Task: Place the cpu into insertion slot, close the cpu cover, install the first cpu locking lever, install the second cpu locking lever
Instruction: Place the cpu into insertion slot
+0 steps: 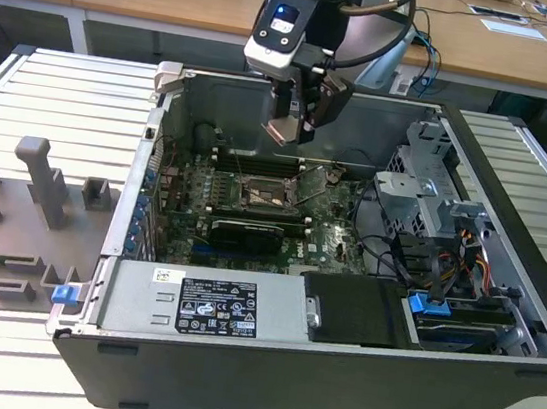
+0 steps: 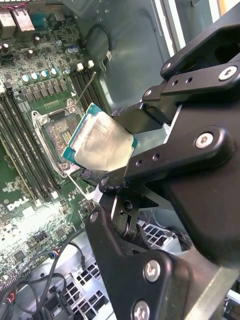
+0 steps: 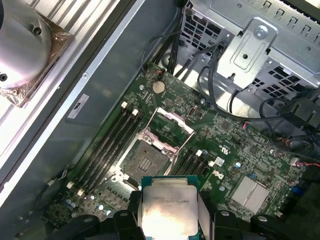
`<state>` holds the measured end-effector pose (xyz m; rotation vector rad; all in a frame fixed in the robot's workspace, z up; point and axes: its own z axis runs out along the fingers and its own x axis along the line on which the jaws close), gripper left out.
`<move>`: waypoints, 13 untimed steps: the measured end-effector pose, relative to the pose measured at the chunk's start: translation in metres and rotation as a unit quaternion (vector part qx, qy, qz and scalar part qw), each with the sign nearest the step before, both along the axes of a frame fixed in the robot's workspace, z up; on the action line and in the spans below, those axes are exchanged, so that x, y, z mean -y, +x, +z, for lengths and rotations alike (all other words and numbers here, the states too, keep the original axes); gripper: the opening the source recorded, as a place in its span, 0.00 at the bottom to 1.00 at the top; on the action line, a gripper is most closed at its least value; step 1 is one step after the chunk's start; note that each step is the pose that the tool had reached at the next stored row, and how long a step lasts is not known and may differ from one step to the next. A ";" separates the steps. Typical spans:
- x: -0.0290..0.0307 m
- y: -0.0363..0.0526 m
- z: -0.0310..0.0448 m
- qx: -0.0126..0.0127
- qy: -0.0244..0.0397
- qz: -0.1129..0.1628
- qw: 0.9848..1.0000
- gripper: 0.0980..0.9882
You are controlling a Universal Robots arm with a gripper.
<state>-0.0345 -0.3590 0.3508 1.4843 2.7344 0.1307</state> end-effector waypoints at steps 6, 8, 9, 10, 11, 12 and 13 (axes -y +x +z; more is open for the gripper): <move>0.0000 0.0000 -0.0002 0.000 0.000 -0.023 1.000 0.49; 0.0000 0.0000 -0.0004 0.000 0.000 -0.030 1.000 0.49; 0.0000 0.0000 -0.0004 0.000 0.000 -0.034 0.999 0.49; 0.0000 0.0000 -0.0004 0.000 0.000 -0.038 0.999 0.49; 0.0000 0.0000 -0.0005 0.000 0.000 -0.043 0.999 0.49; 0.0000 0.0000 -0.0006 0.000 0.000 -0.047 0.999 0.49; 0.0000 0.0000 -0.0007 0.000 0.000 -0.051 0.999 0.49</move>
